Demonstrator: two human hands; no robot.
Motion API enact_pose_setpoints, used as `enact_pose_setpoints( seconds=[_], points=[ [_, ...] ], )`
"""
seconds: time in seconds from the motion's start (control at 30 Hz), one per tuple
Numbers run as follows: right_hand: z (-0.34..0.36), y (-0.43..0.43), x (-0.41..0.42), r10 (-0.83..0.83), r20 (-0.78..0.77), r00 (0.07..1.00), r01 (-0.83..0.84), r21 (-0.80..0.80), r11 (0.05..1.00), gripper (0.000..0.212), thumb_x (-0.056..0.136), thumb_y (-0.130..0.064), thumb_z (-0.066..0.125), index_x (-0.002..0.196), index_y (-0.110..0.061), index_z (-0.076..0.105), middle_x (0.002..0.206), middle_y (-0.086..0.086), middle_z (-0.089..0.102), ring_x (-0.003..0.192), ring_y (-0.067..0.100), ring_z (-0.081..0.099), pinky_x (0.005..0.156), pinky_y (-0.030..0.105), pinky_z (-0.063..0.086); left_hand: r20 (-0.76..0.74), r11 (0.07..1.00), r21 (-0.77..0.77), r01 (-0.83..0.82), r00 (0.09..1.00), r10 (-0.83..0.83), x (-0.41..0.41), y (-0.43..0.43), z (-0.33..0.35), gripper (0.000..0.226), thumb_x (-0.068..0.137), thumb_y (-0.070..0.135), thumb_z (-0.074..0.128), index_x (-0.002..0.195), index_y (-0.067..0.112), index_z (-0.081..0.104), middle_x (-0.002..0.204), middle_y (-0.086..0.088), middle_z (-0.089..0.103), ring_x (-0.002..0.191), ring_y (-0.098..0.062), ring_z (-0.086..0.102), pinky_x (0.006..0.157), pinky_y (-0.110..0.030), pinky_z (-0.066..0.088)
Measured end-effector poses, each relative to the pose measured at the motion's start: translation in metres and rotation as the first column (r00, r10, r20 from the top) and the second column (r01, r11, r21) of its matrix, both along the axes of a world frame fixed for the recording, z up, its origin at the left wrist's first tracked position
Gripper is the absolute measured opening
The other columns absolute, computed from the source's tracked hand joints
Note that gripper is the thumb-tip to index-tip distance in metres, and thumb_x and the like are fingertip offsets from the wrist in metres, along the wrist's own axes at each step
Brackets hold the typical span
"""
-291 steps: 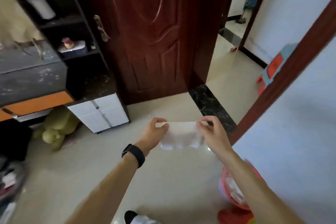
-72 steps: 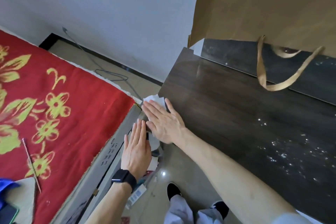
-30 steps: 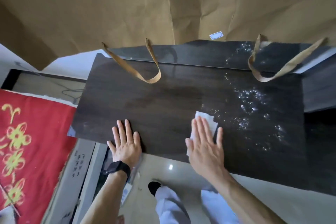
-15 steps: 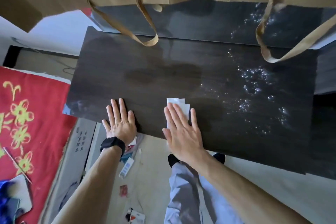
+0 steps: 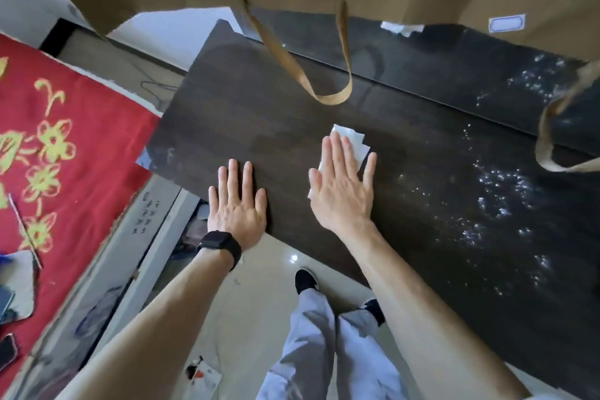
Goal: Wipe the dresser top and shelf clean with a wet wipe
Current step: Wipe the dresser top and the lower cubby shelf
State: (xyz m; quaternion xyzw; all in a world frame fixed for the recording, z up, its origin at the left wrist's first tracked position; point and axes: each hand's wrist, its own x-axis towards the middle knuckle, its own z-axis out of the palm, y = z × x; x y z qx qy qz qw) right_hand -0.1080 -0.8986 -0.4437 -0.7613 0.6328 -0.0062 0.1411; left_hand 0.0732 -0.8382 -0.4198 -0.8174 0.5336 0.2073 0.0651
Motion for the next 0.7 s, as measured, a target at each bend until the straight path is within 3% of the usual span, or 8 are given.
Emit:
enact_pose_setpoints(
  seconds=[0.1,0.2,0.27,0.37,0.5,0.7],
  points=[
    [0.001,0.023,-0.077,-0.196,-0.085,0.977,0.196,-0.014,0.981,0.064,0.104,-0.042,0.018,0.158,-0.01,0.006,0.167,0.004,0.001,0.154,0.016,-0.001,0.119,0.063,0.003,-0.047,1.0,-0.025,-0.015,0.999,0.014,-0.008,-0.021,0.0,0.07,0.1,0.052,0.02,0.156,0.023,-0.008,0.163,-0.005,-0.019,0.149,-0.023,-0.02,0.122,-0.049,-0.005],
    [0.008,0.032,-0.104,-0.33,-0.108,0.938,0.333,0.007,0.943,0.067,0.102,-0.041,0.024,0.157,-0.005,0.013,0.166,0.009,0.007,0.154,0.022,0.008,0.118,0.064,0.009,-0.059,0.997,-0.065,0.048,0.997,-0.052,-0.025,-0.046,-0.005,0.077,0.098,0.062,0.015,0.155,0.019,-0.015,0.161,-0.002,-0.025,0.148,-0.019,-0.024,0.12,-0.049,-0.01],
    [0.008,0.016,-0.078,-0.244,-0.098,0.965,0.243,-0.031,0.97,0.067,0.102,-0.042,0.023,0.157,-0.005,0.013,0.166,0.01,0.007,0.153,0.025,0.008,0.12,0.061,0.01,-0.042,0.991,-0.101,0.085,0.995,-0.09,-0.029,-0.052,-0.009,0.076,0.097,0.063,0.012,0.155,0.02,-0.016,0.161,0.0,-0.026,0.148,-0.017,-0.025,0.12,-0.049,-0.01],
    [0.006,-0.045,0.0,-0.01,-0.01,1.0,0.009,-0.055,0.998,0.064,0.104,-0.044,0.017,0.158,-0.01,0.006,0.167,0.005,0.0,0.153,0.019,-0.004,0.122,0.056,0.001,-0.036,0.99,-0.097,0.104,0.994,-0.108,-0.022,-0.054,-0.015,0.075,0.097,0.063,0.012,0.154,0.024,-0.017,0.16,0.001,-0.028,0.147,-0.016,-0.026,0.12,-0.048,-0.011],
    [0.005,-0.115,0.048,0.078,-0.018,0.997,-0.077,0.01,0.997,0.062,0.104,-0.044,0.01,0.158,-0.016,-0.001,0.167,-0.002,-0.005,0.153,0.014,-0.01,0.121,0.053,-0.01,-0.041,0.989,-0.092,0.113,0.992,-0.117,-0.022,-0.054,-0.017,0.073,0.098,0.063,0.012,0.154,0.025,-0.018,0.16,0.001,-0.028,0.147,-0.015,-0.027,0.12,-0.047,-0.012],
    [0.011,-0.077,-0.095,-0.322,-0.086,0.943,0.327,0.049,0.944,0.063,0.102,-0.044,0.009,0.158,-0.018,-0.001,0.166,-0.006,-0.008,0.152,0.01,-0.011,0.121,0.06,-0.003,-0.069,0.99,-0.105,0.092,0.993,-0.1,-0.023,-0.054,-0.014,0.075,0.098,0.063,0.014,0.155,0.023,-0.014,0.162,0.0,-0.025,0.148,-0.017,-0.024,0.121,-0.049,-0.009]
  ],
)
